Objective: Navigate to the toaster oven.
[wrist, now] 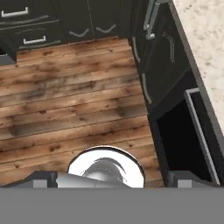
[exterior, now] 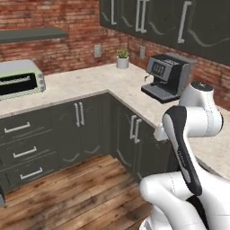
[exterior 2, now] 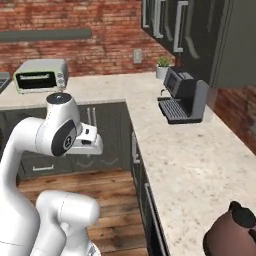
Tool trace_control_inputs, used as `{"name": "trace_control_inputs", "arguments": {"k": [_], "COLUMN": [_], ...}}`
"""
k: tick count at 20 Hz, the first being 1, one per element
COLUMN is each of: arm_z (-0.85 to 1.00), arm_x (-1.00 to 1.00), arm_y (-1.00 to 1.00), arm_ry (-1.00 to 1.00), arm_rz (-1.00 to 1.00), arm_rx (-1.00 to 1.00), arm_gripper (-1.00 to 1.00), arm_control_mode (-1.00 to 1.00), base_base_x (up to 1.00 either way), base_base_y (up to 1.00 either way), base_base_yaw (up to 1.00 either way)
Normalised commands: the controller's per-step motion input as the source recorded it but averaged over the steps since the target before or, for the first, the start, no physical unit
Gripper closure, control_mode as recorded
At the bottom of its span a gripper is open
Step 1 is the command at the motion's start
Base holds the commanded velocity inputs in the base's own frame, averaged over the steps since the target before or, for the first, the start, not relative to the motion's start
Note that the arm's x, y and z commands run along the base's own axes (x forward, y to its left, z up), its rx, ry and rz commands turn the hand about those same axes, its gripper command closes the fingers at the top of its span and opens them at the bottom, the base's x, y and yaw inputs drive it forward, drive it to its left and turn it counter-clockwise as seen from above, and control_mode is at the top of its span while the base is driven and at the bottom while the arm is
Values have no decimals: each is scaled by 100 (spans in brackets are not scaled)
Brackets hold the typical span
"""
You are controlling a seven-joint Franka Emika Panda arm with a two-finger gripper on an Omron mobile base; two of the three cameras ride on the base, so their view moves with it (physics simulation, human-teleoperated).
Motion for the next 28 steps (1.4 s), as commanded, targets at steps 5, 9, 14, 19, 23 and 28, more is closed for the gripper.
{"name": "trace_control_inputs", "arguments": {"k": [5,9,14,19,23,28], "arm_z": [0,0,0,0,0,0], "arm_x": [0,0,0,0,0,0], "arm_y": [0,0,0,0,0,0], "arm_ry": [0,0,0,0,0,0], "arm_rz": [0,0,0,0,0,0], "arm_rx": [0,0,0,0,0,0], "arm_gripper": [-100,-100,-100,-100,-100,-100], "arm_control_mode": [100,100,100,100,100,100], "base_base_x": [72,99,98,90,70,59], "base_base_y": [67,82,98,88,24,1], "base_base_yaw": [45,18,7,7,8,10]}}
